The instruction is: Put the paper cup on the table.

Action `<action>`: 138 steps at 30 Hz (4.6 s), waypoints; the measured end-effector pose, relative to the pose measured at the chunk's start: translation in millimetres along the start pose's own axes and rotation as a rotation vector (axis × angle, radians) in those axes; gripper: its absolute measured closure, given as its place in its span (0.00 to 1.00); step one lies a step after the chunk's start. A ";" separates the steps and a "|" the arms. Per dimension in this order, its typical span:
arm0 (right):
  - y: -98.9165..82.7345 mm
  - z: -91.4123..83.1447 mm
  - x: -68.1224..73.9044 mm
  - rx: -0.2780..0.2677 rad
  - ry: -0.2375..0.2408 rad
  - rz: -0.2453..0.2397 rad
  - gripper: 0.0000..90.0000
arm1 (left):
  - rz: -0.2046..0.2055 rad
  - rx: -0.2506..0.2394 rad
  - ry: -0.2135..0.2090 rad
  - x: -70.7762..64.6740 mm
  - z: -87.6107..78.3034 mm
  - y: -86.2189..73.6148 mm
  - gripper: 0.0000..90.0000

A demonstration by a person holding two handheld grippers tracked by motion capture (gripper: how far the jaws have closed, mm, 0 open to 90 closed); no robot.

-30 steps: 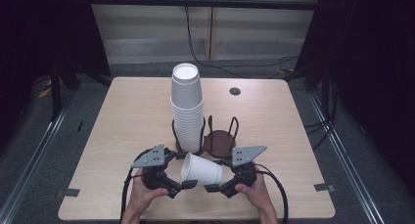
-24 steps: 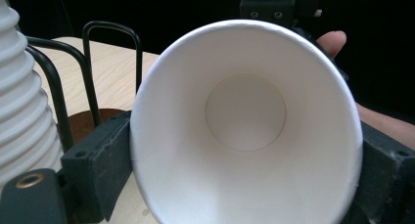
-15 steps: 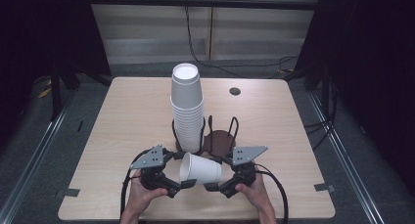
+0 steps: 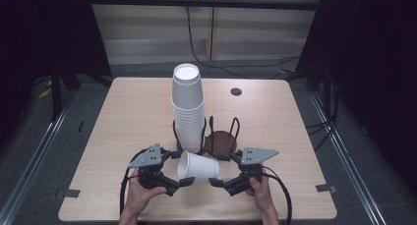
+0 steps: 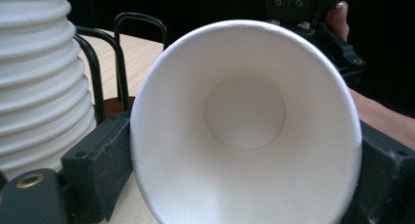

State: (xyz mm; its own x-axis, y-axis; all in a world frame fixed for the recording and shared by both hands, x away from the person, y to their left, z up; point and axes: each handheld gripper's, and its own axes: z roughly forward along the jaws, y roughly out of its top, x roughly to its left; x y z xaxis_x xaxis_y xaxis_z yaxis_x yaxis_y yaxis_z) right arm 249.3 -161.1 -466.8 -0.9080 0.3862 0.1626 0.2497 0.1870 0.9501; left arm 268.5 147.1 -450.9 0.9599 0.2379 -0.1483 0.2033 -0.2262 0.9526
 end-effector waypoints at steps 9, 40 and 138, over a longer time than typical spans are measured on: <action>-1.7 -4.6 2.3 -0.033 -0.109 -0.029 0.14 | -0.005 0.019 0.032 2.4 -10.0 -0.3 0.11; -48.8 -30.1 -1.3 -0.224 -0.531 0.000 0.15 | -0.041 0.143 0.149 19.8 -44.9 -1.9 0.11; -57.4 -34.5 3.9 -0.312 -0.527 -0.065 0.15 | -0.101 0.937 0.491 142.4 -33.7 56.6 0.07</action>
State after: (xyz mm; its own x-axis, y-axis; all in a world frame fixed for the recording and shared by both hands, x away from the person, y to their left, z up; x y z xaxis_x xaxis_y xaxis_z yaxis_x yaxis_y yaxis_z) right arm 219.9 -201.5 -511.5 -0.6096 0.7923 0.0243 0.0173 -0.0173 0.9997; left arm 410.2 199.9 -409.1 0.7897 0.6041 0.1072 0.5462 -0.7718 0.3256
